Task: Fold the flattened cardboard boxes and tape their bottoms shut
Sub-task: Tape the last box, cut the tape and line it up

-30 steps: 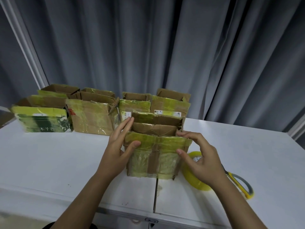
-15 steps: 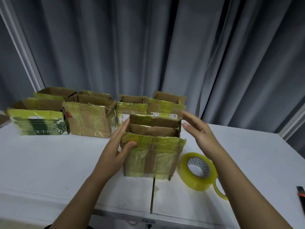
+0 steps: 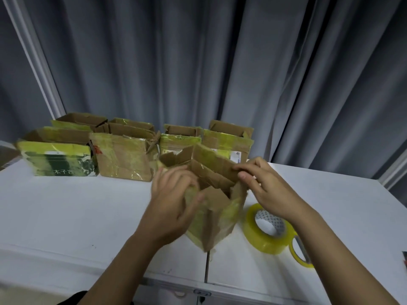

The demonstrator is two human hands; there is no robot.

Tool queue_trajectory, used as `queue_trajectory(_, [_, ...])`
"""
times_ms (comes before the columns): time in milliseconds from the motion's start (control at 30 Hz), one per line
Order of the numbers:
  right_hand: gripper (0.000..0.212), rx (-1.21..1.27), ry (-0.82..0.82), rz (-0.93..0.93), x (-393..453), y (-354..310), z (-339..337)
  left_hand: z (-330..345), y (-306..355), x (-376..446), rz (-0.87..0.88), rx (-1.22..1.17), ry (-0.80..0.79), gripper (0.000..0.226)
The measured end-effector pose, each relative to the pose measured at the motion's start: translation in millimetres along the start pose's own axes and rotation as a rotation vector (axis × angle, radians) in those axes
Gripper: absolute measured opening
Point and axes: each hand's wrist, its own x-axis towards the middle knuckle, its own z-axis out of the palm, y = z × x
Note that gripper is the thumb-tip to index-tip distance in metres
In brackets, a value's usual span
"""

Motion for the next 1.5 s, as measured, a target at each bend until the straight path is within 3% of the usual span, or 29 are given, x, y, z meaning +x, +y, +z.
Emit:
queue_trajectory(67, [0.051, 0.047, -0.001, 0.027, -2.3, 3.4, -4.4, -9.6, -11.0, -0.3, -0.09, 0.073, 0.118, 0.052])
queue_trajectory(133, [0.05, 0.048, 0.011, 0.038, -5.3, 6.5, -4.1, -17.1, -23.6, -0.7, -0.166, 0.142, 0.152, 0.051])
queue_trajectory(267, [0.059, 0.01, 0.021, 0.036, -14.4, 14.4, 3.1, -14.9, -20.5, 11.2, -0.201, 0.375, 0.073, 0.059])
queue_trajectory(400, [0.054, 0.076, 0.071, 0.09, -23.2, 23.0, 18.9, -4.6, -13.1, 25.3, -0.32, 0.414, 0.012, 0.041])
queue_trajectory(500, [0.052, 0.23, 0.207, 0.152, -27.0, 22.3, 34.2, -7.1, -28.8, 37.3, -0.464, 0.334, -0.056, 0.103])
queue_trajectory(567, [0.047, 0.311, 0.282, 0.186, -25.9, 16.9, 46.3, -10.5, -34.6, 47.1, -0.506, 0.284, -0.15, 0.12])
queue_trajectory(667, [0.035, 0.236, 0.454, 0.144, -22.8, 7.0, 60.1, -8.3, -40.9, 52.0, -0.469, 0.192, -0.139, 0.091])
queue_trajectory(733, [0.02, -0.173, 0.594, -0.046, -21.8, 4.9, 63.7, -4.4, -40.6, 49.5, -0.432, 0.251, -0.078, 0.057])
queue_trajectory(800, [0.02, -0.498, 0.584, -0.258, -23.1, 5.2, 65.2, 0.0, -39.8, 46.9, -0.395, 0.34, -0.09, 0.046])
queue_trajectory(867, [0.029, -0.601, 0.477, -0.315, -27.7, 1.3, 63.5, 0.2, -39.1, 46.3, -0.401, 0.339, -0.127, 0.049])
queue_trajectory(1067, [0.063, -0.539, 0.156, -0.097, -53.3, -25.5, 76.2, -14.0, -22.1, 46.6, -0.382, 0.329, -0.287, 0.067])
queue_trajectory(1167, [0.086, -0.471, 0.121, 0.017, -52.1, -23.6, 82.9, -30.2, -20.6, 46.2, -0.396, 0.23, -0.248, 0.085])
queue_trajectory(1300, [0.079, -0.073, 0.264, 0.069, -41.5, -3.5, 78.4, -48.8, -15.4, 41.2, -0.504, -0.187, -0.224, 0.06])
queue_trajectory(1500, [0.043, 0.332, 0.422, 0.083, -41.0, 3.8, 84.4, -38.2, -33.5, 33.6, -0.504, -0.371, -0.201, 0.032])
